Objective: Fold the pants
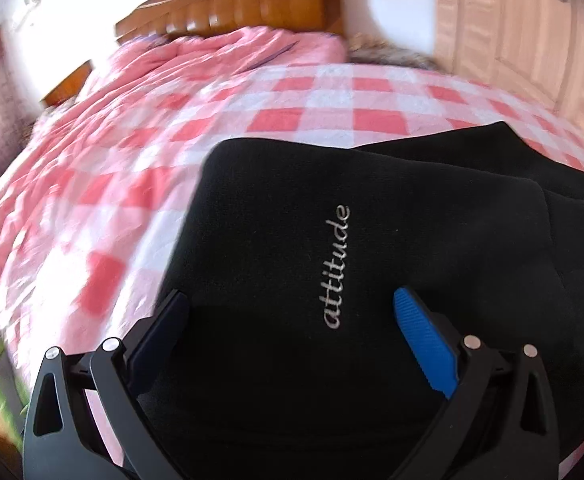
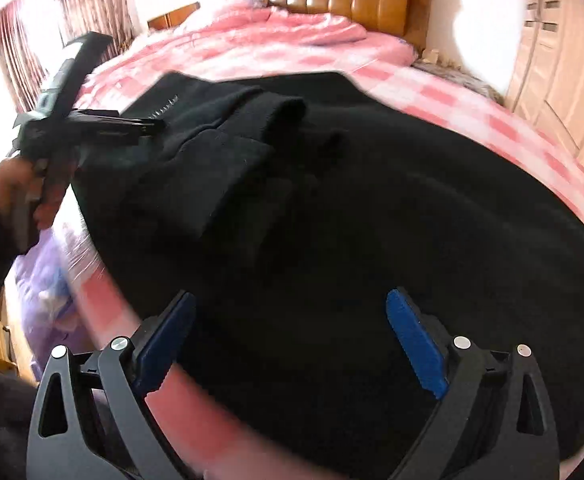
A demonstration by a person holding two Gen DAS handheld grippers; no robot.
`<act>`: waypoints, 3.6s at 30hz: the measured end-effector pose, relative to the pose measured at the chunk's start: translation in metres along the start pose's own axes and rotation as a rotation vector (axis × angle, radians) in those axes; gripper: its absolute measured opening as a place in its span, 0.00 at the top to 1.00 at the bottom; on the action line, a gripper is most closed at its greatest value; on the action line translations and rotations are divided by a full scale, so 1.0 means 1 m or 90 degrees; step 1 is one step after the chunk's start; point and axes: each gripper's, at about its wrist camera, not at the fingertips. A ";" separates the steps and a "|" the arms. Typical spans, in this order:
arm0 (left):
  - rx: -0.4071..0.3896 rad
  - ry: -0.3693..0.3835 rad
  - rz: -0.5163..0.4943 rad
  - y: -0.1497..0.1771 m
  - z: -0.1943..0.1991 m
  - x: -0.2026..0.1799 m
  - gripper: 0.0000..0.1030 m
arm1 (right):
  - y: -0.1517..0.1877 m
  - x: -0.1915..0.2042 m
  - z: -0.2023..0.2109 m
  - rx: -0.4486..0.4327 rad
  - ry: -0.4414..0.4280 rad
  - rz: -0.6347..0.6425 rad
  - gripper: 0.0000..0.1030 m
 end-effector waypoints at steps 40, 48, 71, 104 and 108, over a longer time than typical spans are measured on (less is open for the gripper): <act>0.014 0.309 -0.139 -0.073 -0.043 -0.264 0.01 | 0.088 -0.109 0.104 -0.052 0.043 -0.425 0.08; 0.014 0.311 -0.137 -0.074 -0.042 -0.263 0.01 | 0.074 -0.116 0.069 -0.012 0.047 -0.463 0.04; -0.032 0.438 -0.289 -0.007 0.082 -0.308 0.02 | 0.097 -0.188 0.089 -0.104 0.019 -0.699 0.04; -0.216 0.454 -0.372 0.021 0.157 -0.330 0.02 | 0.048 -0.182 0.096 -0.212 -0.110 -0.616 0.04; -0.175 0.518 -0.317 0.017 0.160 -0.312 0.02 | 0.044 -0.185 0.096 -0.225 -0.154 -0.628 0.04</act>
Point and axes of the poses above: each gripper's, at about its wrist camera, not at the fingertips, and z roughly against the way its jaws point, x to its left, y to its underside, and after that the axes turned 14 degrees about -x, right-handed
